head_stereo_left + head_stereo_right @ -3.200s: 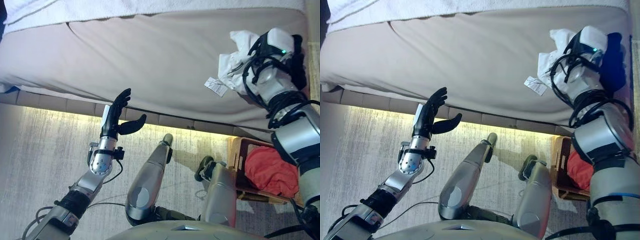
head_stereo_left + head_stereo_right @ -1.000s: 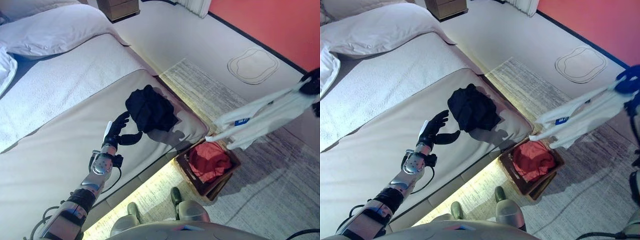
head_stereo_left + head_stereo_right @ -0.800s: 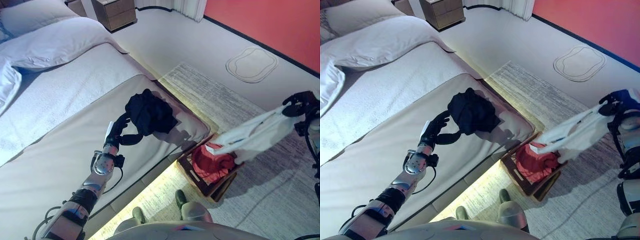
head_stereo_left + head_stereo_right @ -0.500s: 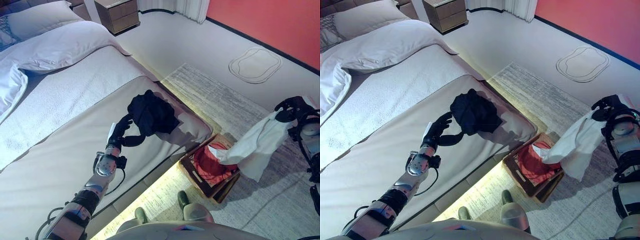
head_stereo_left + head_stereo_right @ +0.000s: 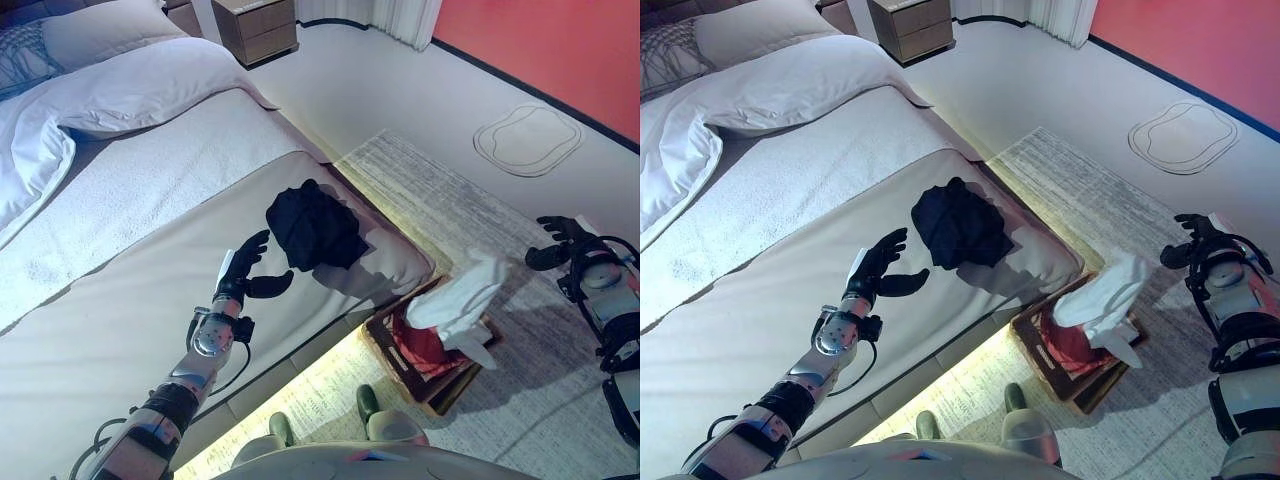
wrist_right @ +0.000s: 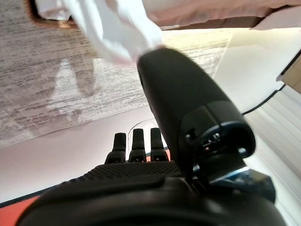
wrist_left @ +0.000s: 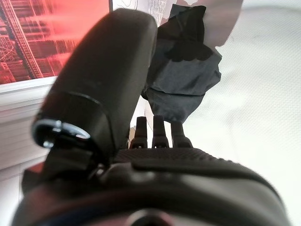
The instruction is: Pick up the clothes from the bed and place them into the basket
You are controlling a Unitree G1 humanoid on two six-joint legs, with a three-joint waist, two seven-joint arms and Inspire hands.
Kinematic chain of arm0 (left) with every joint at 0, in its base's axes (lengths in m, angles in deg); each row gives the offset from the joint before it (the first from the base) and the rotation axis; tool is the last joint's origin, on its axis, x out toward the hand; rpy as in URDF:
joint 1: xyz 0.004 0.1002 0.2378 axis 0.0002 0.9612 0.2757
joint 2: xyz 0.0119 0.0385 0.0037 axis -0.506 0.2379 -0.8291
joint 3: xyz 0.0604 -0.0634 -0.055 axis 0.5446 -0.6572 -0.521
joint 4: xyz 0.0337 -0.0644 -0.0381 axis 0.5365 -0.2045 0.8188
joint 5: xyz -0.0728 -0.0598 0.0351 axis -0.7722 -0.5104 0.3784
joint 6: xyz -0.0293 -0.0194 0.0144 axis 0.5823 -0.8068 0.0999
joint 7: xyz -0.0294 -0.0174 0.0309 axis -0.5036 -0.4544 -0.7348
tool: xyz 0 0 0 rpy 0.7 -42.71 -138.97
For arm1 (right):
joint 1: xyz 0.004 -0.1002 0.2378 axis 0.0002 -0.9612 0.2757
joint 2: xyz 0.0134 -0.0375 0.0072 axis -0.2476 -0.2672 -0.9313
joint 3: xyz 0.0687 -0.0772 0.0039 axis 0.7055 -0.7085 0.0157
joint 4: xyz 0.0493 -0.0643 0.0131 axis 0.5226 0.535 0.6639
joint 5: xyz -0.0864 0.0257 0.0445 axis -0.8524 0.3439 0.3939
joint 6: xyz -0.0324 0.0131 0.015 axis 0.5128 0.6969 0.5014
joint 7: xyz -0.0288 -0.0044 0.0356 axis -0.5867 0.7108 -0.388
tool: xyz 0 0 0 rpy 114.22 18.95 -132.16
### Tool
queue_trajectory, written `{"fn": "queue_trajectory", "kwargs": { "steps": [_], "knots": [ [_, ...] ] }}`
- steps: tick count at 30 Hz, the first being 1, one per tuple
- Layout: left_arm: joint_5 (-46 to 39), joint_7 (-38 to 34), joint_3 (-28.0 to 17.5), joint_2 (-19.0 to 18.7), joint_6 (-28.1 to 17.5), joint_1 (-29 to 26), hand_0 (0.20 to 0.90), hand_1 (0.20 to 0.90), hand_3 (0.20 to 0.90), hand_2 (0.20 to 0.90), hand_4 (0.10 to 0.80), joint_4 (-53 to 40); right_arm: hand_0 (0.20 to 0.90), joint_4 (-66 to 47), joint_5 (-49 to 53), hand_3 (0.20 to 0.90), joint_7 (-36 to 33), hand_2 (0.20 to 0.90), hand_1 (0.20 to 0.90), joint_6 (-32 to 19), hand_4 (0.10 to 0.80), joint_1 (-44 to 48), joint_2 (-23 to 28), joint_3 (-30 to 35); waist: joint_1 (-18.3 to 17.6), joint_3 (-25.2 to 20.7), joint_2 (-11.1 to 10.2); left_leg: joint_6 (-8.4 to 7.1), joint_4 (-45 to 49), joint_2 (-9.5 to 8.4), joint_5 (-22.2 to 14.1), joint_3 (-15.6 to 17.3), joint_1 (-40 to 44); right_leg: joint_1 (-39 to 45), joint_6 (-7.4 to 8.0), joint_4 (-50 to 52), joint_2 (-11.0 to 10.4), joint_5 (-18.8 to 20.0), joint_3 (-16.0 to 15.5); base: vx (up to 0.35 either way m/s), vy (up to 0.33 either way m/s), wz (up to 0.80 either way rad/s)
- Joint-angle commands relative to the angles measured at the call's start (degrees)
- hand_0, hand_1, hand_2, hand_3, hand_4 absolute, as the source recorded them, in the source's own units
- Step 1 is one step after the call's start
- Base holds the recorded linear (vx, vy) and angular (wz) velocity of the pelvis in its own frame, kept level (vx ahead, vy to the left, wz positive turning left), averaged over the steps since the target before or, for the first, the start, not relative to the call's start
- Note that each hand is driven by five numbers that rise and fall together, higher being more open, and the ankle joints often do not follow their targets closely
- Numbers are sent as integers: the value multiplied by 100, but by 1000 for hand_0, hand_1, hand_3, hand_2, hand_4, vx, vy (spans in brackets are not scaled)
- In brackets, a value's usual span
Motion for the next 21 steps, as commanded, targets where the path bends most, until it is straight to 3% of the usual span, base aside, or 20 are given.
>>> {"fn": "queue_trajectory", "kwargs": {
  "steps": [1,9,17,21],
  "knots": [
    [159,3,-14,-171,-581,-213,900,900,900,900,800,2,900,429,-484,900,-37,900,900,0,800,323,163,-267,126,-576,-271,4,72,48,-655,-136,-27,-235,119,272,6,-270,-89,0,0,0],
    [162,-43,37,-178,-501,-307,900,900,900,900,800,-11,900,622,-666,900,-115,900,900,261,800,874,370,-572,273,-555,-326,-6,80,63,-624,-276,-41,-195,94,326,-1,-312,-188,2,-8,6],
    [99,-233,43,-165,-567,-176,900,900,900,900,800,2,900,-184,-595,900,-1441,900,900,13,800,1995,579,-1048,484,-586,-322,-30,117,11,-613,-496,-81,-99,47,333,-33,-392,-422,20,8,5],
    [163,-295,30,-136,-635,-66,900,900,900,900,800,17,900,-403,-800,900,-1572,900,900,-24,800,2278,535,-1280,623,-591,-321,-36,246,-15,-640,-606,-149,-70,12,422,-66,-477,-564,58,12,19]
  ]
}}
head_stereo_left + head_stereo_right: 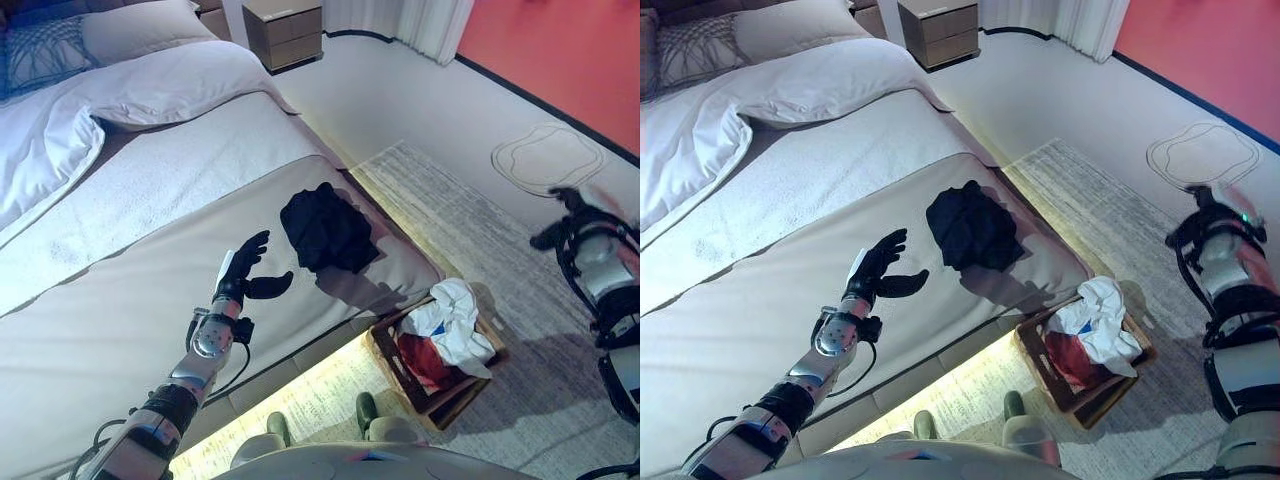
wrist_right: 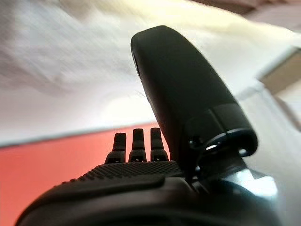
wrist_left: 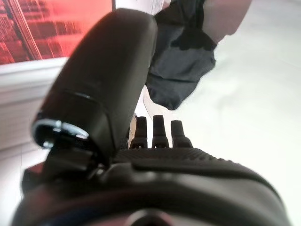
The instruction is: Pick up the clothes from the bed and place them into the basket
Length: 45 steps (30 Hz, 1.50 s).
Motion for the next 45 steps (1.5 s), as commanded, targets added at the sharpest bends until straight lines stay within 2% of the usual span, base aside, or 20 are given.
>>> {"fn": "queue_trajectory", "kwargs": {
  "steps": [1,6,9,11,15,20,25,26,31,37,45],
  "knots": [
    [205,-237,41,-121,-643,-121,900,900,900,900,800,5,900,-69,-324,900,-489,900,900,-329,800,1116,461,-694,333,-527,-275,-10,260,-44,-757,-280,-68,-138,-2,444,-69,-497,-263,78,4,15],
    [347,-202,88,-200,-739,1,900,900,900,900,800,-113,900,-62,5,900,-529,900,900,-326,800,1642,360,-1044,578,-502,-292,-27,402,-81,-780,-475,-159,-68,-59,568,-129,-629,-529,97,-9,22],
    [340,-220,124,-295,-792,33,900,900,900,900,800,-371,900,60,222,900,-574,900,900,-321,800,1996,147,-1072,712,-371,-266,-49,1025,-146,-955,-529,-443,-204,-155,926,-206,-808,-696,35,14,27],
    [275,-214,123,-344,-809,-52,900,900,900,900,800,-569,900,58,285,900,-644,900,900,-224,800,2184,64,-1123,822,-59,-219,-23,1795,-217,-1160,-602,-947,-502,-295,1459,-285,-1006,-883,-124,25,28],
    [154,-318,130,-419,-838,-272,900,900,900,900,800,-852,900,137,350,900,-827,900,900,-199,800,2551,-23,-1327,966,602,-47,139,2641,-343,-1468,-791,-1666,-1172,-476,2469,-395,-1393,-1039,-190,48,31],
    [21,-464,176,-589,-808,-286,900,900,900,900,800,-1333,900,301,639,900,-753,900,900,-125,800,2825,-70,-1448,1146,1142,136,302,3876,-567,-1849,-957,-2671,-2104,-671,3907,-527,-1859,-1060,-105,6,22],
    [-282,-372,97,-673,-832,-86,900,900,900,900,800,-1756,900,528,798,900,-713,900,900,-14,800,3016,-45,-1395,1302,1510,317,361,4901,-779,-2092,-1018,-3445,-2861,-834,5135,-700,-2253,-1102,-35,-17,23],
    [-280,-382,85,-684,-844,-34,900,900,900,900,800,-1829,900,577,812,900,-672,900,900,47,800,3058,-65,-1397,1342,1583,357,351,5104,-808,-2264,-1038,-3509,-2949,-807,5364,-704,-2419,-1052,31,-8,26],
    [-443,-453,-14,-783,-913,63,900,900,900,900,800,-2064,900,857,833,900,-636,900,900,160,800,3282,-140,-1462,1458,1872,552,421,5634,-930,-2329,-1045,-4147,-3587,-864,5937,-735,-2555,-1024,-63,-28,10],
    [-519,-503,-77,-856,-1017,245,900,900,900,900,800,-2342,900,1078,1050,900,-478,900,900,151,800,3460,-169,-1537,1554,1874,709,467,6148,-1004,-2369,-1086,-4905,-4363,-910,6440,-727,-2648,-985,-67,-23,10],
    [-593,-576,-118,-987,-975,314,900,900,900,900,800,-2646,900,1304,1545,900,-318,900,900,-151,800,3879,-206,-1611,1695,1874,833,564,6762,-1037,-2442,-1132,-5691,-5143,-950,7020,-699,-2814,-977,-53,-33,4]
  ]
}}
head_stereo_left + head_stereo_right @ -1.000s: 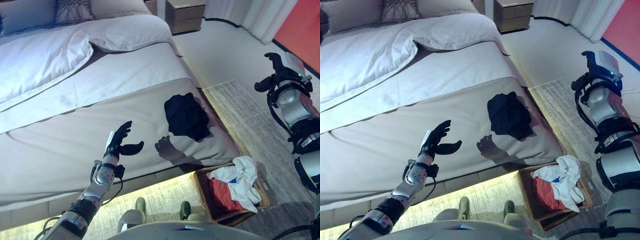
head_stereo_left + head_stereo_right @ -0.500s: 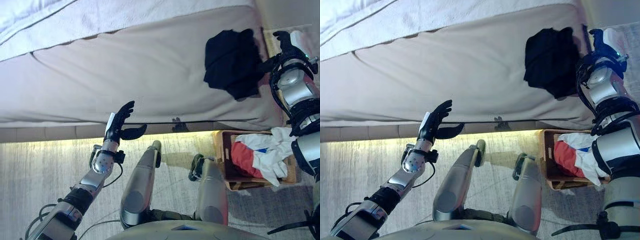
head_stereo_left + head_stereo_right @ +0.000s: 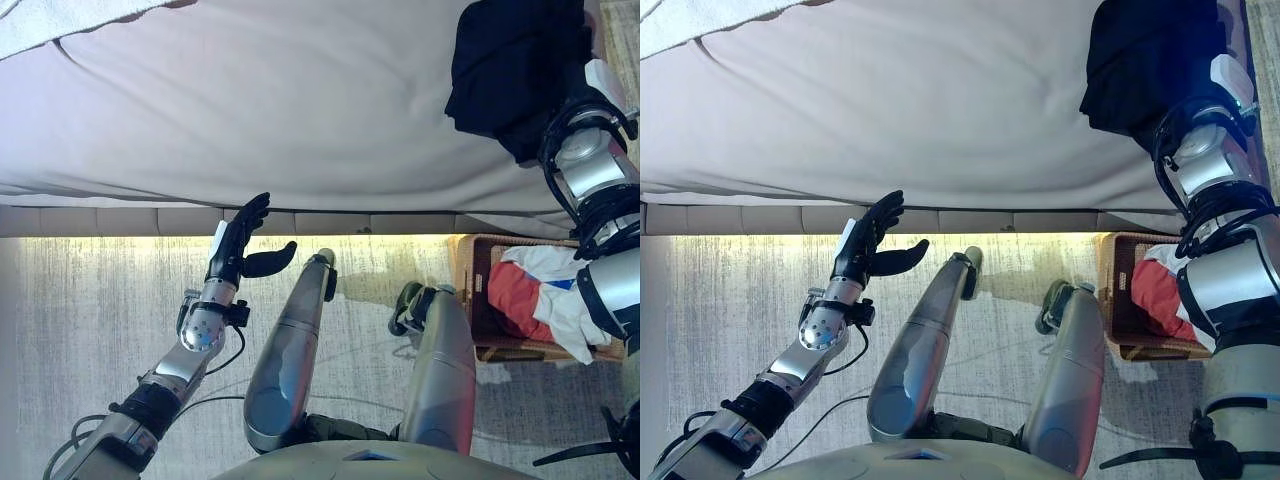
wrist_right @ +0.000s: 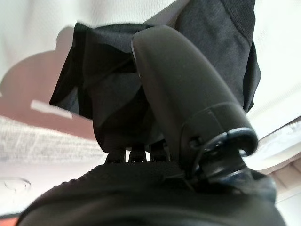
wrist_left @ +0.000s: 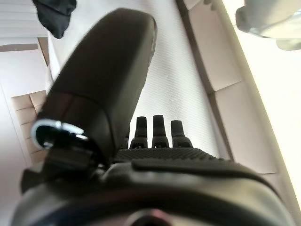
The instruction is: Pick up the clothes from the bed and place them into the basket
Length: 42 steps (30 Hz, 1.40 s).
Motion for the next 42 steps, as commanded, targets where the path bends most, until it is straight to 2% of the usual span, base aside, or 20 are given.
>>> {"fn": "queue_trajectory", "kwargs": {
  "steps": [1,4,5,6,7,13,17,24,29,35,36,39,41,42],
  "knots": [
    [-183,-188,-351,-227,-590,57,900,900,900,900,800,-810,900,6,300,900,11,900,900,-507,800,1057,300,-375,195,-269,267,543,560,-358,-901,202,-53,119,-392,77,392,-284,-375,-50,-37,3],
    [-258,-94,-430,-294,-638,123,900,900,900,900,800,-878,900,27,267,900,196,900,900,-655,800,1233,328,-461,256,-269,283,570,741,-376,-898,168,-261,-76,-398,284,395,-339,-360,-47,-43,2],
    [-264,-69,-466,-316,-649,162,900,900,900,900,800,-882,825,38,267,812,240,825,825,-677,712,1275,331,-515,276,-269,281,582,786,-372,-903,162,-289,-103,-406,348,389,-365,-368,-17,-37,3],
    [-288,-73,-491,-324,-658,193,900,900,900,900,800,-879,467,17,329,395,234,467,467,-688,295,1310,331,-562,295,-269,273,581,841,-378,-913,155,-314,-120,-413,406,392,-390,-378,-4,-28,8],
    [-333,-41,-541,-330,-644,218,900,900,900,900,800,-880,300,-1,338,200,248,300,300,-711,100,1328,342,-557,309,-269,269,580,892,-388,-927,146,-326,-125,-414,454,389,-412,-393,3,-18,10],
    [-414,125,-704,-394,-677,316,900,900,900,900,800,-939,300,-22,408,200,-58,300,300,-703,100,1398,395,-470,373,-269,205,596,1115,-397,-961,101,-445,-189,-410,623,392,-451,-486,0,-38,4],
    [-176,112,-647,-447,-810,352,900,900,900,900,800,-905,300,-63,373,200,-365,300,300,-733,100,1366,416,-377,382,-269,138,591,1000,-367,-953,89,-251,22,-399,446,419,-397,-565,0,-18,1],
    [-120,23,-604,-387,-871,333,900,900,900,900,800,-689,300,-104,394,200,-603,300,300,-953,100,1243,527,-306,264,-272,-7,564,724,-229,-891,157,587,882,-425,0,456,-359,-592,14,29,-5],
    [-29,-48,-605,-377,-809,374,900,900,900,900,800,-639,300,-259,332,200,-819,300,300,-1173,100,1005,666,-120,197,-555,-200,551,257,-75,-855,171,1342,1658,-447,-499,469,-311,-612,97,16,-8],
    [131,-38,-616,-347,-534,407,900,900,900,900,800,-678,300,-533,592,200,-957,300,300,-1289,100,664,1060,178,144,-1113,-535,451,-1035,158,-630,188,2552,3074,-377,-1831,518,-55,-777,152,-37,-10],
    [154,-9,-589,-345,-518,422,900,900,900,900,800,-643,300,-553,610,200,-929,300,300,-1307,100,648,1138,213,124,-1214,-574,446,-1355,179,-404,181,2690,3250,-408,-2138,531,121,-845,113,-9,-5],
    [224,29,-529,-347,-492,458,900,900,900,900,800,-572,300,-504,689,200,-804,300,300,-1330,100,722,1323,181,82,-1472,-670,362,-2132,238,-137,174,3213,3792,-336,-2902,654,320,-847,130,3,-2],
    [237,23,-503,-329,-471,543,900,900,900,900,800,-544,300,-437,765,200,-604,300,300,-1397,100,767,1540,158,11,-1794,-764,240,-3075,298,105,314,3786,4323,-203,-3893,807,582,-851,149,12,-5],
    [236,25,-504,-325,-470,549,900,900,900,900,800,-545,300,-429,766,200,-602,300,300,-1408,100,776,1550,150,9,-1800,-765,233,-3138,303,128,322,3836,4368,-197,-3955,815,608,-852,105,20,-13]
  ]
}}
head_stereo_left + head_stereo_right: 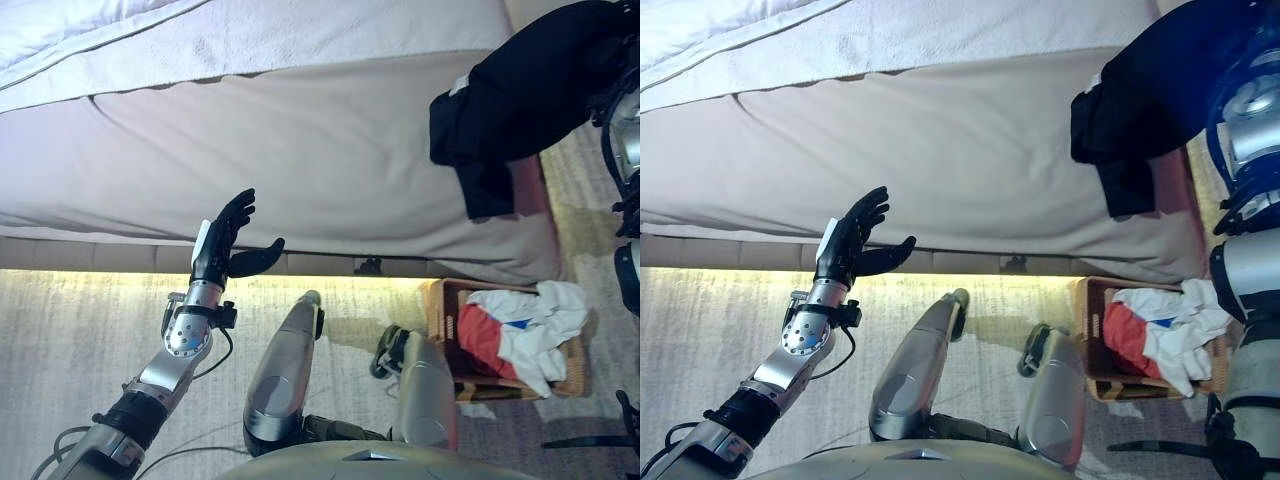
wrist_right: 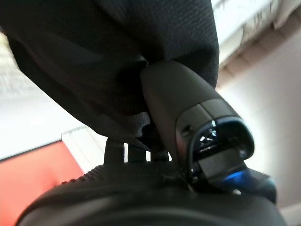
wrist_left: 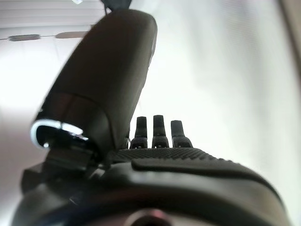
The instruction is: Pick up the clothes from the bed and place them into the basket
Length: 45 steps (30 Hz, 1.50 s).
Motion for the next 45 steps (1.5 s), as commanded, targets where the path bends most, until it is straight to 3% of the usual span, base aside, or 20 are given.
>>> {"fn": "queue_trajectory", "kwargs": {
  "steps": [1,5,12,17,23,30,36,45],
  "knots": [
    [234,-70,-84,-85,-449,353,900,900,900,900,800,-329,300,-317,161,200,-214,300,300,-752,100,368,864,-288,-113,-1690,-301,135,-787,67,-259,304,586,1094,-298,-1501,591,82,-405,79,21,-19],
    [237,-87,-63,-37,-602,357,900,900,900,900,800,-117,300,-367,69,200,-176,300,300,-940,100,448,1122,-392,-368,-2110,-393,22,-1966,154,97,447,1169,1431,-31,-2542,665,627,-153,19,34,-12],
    [253,-62,69,72,-440,68,900,900,900,900,800,415,300,-949,319,200,-112,300,300,-931,100,267,1419,-403,-773,-2470,-388,-105,-3047,296,489,602,1707,1667,234,-3343,698,1131,235,-26,47,-26],
    [55,119,-37,226,-348,-147,900,900,900,900,800,800,300,-1885,455,200,-302,300,300,-669,100,-710,1632,366,-1194,-2602,-391,-118,-3383,358,482,913,1925,1660,375,-3691,707,1364,601,-26,38,-26],
    [130,238,-38,310,-386,-276,900,900,900,900,800,1075,300,-2658,619,200,-199,300,300,-442,100,-1804,1773,1200,-1698,-2631,-355,-72,-3382,441,345,1262,2061,1507,435,-3672,793,1419,1147,-10,56,-33],
    [267,410,-31,436,-404,-404,900,900,900,900,800,1326,300,-2966,555,200,306,300,300,-286,100,-2578,1848,1686,-2170,-2673,-288,-63,-3245,495,161,1722,2192,1417,489,-3747,881,1511,1593,29,56,-46],
    [255,389,-4,548,-289,-575,900,900,900,900,800,1386,300,-3221,753,200,166,300,300,-443,100,-3395,1670,2411,-2426,-2708,-230,-72,-3257,531,118,1978,2267,1369,530,-3803,932,1582,1770,26,0,-29],
    [294,314,13,611,-138,-665,900,900,900,900,800,1490,300,-3975,538,200,-169,300,300,-533,100,-4509,1072,3350,-2642,-2679,-128,-49,-3208,518,71,2104,2271,1288,557,-3766,966,1595,1882,5,-14,-14]
  ]
}}
